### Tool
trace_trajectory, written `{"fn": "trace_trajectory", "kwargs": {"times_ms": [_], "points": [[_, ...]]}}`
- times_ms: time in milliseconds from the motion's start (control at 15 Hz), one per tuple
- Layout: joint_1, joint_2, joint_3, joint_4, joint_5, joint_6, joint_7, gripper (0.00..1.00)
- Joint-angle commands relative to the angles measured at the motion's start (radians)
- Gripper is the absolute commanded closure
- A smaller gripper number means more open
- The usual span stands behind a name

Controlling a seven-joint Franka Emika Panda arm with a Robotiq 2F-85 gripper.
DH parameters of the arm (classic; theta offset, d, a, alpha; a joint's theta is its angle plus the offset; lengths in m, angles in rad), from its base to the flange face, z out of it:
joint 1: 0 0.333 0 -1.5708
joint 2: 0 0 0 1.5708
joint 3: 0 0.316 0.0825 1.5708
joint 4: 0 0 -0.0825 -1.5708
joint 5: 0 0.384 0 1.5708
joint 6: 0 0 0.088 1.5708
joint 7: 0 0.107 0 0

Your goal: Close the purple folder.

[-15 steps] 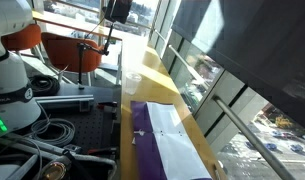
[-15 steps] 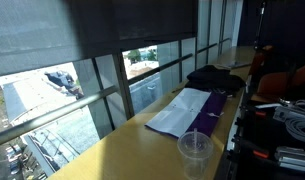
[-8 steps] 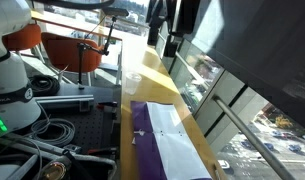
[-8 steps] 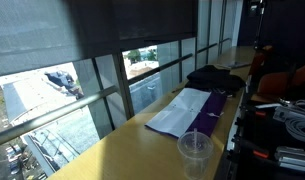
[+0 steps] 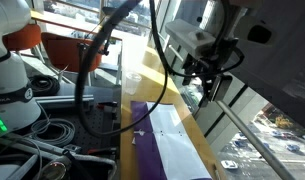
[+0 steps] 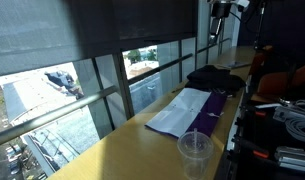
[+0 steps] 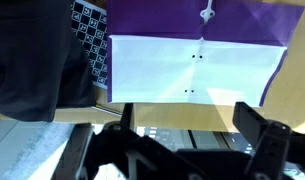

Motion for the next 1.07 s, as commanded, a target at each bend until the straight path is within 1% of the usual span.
{"fn": "trace_trajectory", "kwargs": {"times_ms": [0, 133, 267, 467, 667, 800, 1000], "points": [[-0.046, 0.226, 0.008, 0.169, 0.115, 0.001, -0.112, 0.00], [-0.094, 0.322, 0.027, 0.236, 0.133, -0.003, -0.156, 0.00], [-0.135, 0.393, 0.046, 0.272, 0.110, 0.028, -0.174, 0.00], [-0.169, 0.461, 0.072, 0.261, 0.067, 0.156, -0.170, 0.00], [-0.177, 0.521, 0.091, 0.236, 0.023, 0.310, -0.132, 0.00], [-0.174, 0.562, 0.100, 0.235, -0.004, 0.376, -0.087, 0.00], [-0.171, 0.624, 0.107, 0.255, -0.058, 0.416, -0.002, 0.00]]}}
